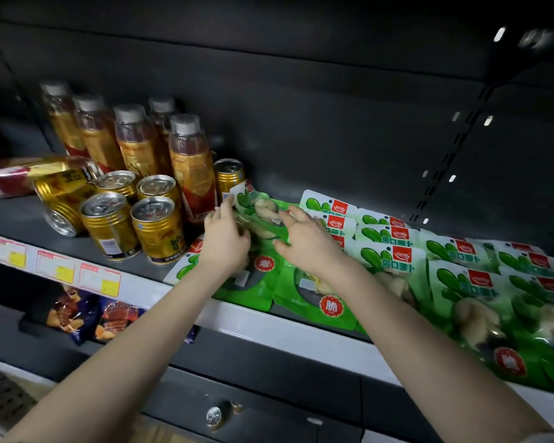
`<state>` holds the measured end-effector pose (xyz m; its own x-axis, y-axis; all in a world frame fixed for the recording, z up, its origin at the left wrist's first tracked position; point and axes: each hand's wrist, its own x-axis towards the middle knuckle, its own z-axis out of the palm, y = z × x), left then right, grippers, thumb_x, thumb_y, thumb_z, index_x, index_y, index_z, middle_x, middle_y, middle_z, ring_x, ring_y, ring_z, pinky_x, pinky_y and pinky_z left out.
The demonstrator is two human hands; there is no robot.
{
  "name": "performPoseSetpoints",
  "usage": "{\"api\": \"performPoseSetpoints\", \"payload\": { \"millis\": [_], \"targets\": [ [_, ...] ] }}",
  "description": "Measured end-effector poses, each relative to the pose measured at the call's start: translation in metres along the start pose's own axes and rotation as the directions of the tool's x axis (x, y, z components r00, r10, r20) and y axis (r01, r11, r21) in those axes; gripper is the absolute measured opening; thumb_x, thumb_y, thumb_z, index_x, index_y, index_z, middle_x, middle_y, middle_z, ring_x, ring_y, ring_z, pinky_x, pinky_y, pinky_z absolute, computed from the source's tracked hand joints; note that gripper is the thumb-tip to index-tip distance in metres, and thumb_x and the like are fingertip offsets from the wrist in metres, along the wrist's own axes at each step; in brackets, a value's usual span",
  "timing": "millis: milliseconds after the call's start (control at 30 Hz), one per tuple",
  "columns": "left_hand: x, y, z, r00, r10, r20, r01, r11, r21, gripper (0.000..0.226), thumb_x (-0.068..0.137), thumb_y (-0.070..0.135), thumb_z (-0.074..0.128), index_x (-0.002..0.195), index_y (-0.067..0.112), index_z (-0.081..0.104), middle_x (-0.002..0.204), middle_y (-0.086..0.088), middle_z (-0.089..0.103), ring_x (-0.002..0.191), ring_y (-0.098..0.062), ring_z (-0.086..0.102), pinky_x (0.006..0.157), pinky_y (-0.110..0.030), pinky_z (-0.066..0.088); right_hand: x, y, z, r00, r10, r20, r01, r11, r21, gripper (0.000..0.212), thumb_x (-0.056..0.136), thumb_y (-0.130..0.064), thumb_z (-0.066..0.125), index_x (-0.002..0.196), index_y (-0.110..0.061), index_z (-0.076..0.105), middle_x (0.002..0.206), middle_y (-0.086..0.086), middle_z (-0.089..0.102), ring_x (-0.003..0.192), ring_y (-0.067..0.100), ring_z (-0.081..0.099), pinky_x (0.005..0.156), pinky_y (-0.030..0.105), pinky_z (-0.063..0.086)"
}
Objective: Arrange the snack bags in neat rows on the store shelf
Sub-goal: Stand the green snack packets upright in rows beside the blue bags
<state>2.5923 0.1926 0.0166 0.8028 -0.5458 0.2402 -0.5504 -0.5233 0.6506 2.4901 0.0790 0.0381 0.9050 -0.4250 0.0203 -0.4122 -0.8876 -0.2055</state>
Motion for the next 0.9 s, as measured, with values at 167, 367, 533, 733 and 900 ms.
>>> {"api": "performPoseSetpoints", "payload": {
  "millis": [167, 367, 533, 733, 900],
  "targets": [
    [0.000, -0.012, 0.003, 0.999, -0.050, -0.021, 0.050, 0.999, 0.008, 0.063, 0.083, 0.003, 0.051, 0.142, 0.003, 0.028, 0.138, -0.021, 0.044, 0.128, -0.038, 0.036, 0.109, -0.041, 0.029, 0.030, -0.016, 0.008, 1.000, -0.001, 0.026, 0.001, 1.000, -0.004, 0.072, 0.097, -0.041, 0.042, 0.152, -0.012, 0.005, 0.160, 0.007, -0.003, 0.145, 0.033, 0.011, 0.118, 0.041, 0.009],
    [0.002, -0.014, 0.008, 1.000, -0.015, 0.007, 0.014, 0.989, 0.149, 0.046, 0.089, 0.012, 0.045, 0.135, 0.006, 0.046, 0.148, -0.014, 0.035, 0.134, -0.033, 0.030, 0.112, -0.036, 0.023, 0.074, -0.032, 0.020, 0.989, 0.091, 0.119, -0.094, 0.995, 0.018, 0.079, 0.096, -0.048, 0.039, 0.151, -0.010, -0.004, 0.158, 0.016, -0.009, 0.145, 0.038, 0.001, 0.117, 0.049, 0.011],
    [0.007, -0.019, 0.009, 0.998, -0.065, 0.001, 0.065, 0.992, 0.109, 0.042, 0.087, 0.012, 0.044, 0.128, 0.006, 0.054, 0.145, -0.017, 0.040, 0.136, -0.032, 0.032, 0.112, -0.039, 0.028, 0.090, -0.047, 0.036, 0.993, 0.084, 0.082, -0.087, 0.996, 0.034, 0.061, 0.101, -0.029, 0.031, 0.151, -0.006, 0.005, 0.158, 0.019, 0.004, 0.142, 0.038, 0.019, 0.114, 0.043, 0.024],
    [0.006, -0.018, 0.006, 0.995, -0.105, 0.000, 0.104, 0.992, 0.066, 0.041, 0.087, 0.009, 0.043, 0.126, 0.006, 0.056, 0.145, -0.016, 0.039, 0.133, -0.034, 0.034, 0.111, -0.038, 0.029, 0.098, -0.053, 0.040, 0.991, 0.126, 0.049, -0.126, 0.992, 0.001, 0.057, 0.101, -0.024, 0.031, 0.151, -0.010, 0.009, 0.158, 0.016, 0.008, 0.137, 0.037, 0.030, 0.108, 0.042, 0.031],
    [0.005, -0.016, 0.006, 0.996, -0.092, 0.013, 0.090, 0.993, 0.077, 0.043, 0.088, 0.008, 0.042, 0.130, 0.007, 0.053, 0.147, -0.016, 0.037, 0.134, -0.033, 0.032, 0.112, -0.037, 0.027, 0.098, -0.047, 0.043, 0.996, 0.082, 0.031, -0.082, 0.997, 0.012, 0.056, 0.101, -0.026, 0.030, 0.151, -0.010, 0.012, 0.159, 0.013, 0.007, 0.142, 0.033, 0.021, 0.112, 0.041, 0.025]
  ]
}}
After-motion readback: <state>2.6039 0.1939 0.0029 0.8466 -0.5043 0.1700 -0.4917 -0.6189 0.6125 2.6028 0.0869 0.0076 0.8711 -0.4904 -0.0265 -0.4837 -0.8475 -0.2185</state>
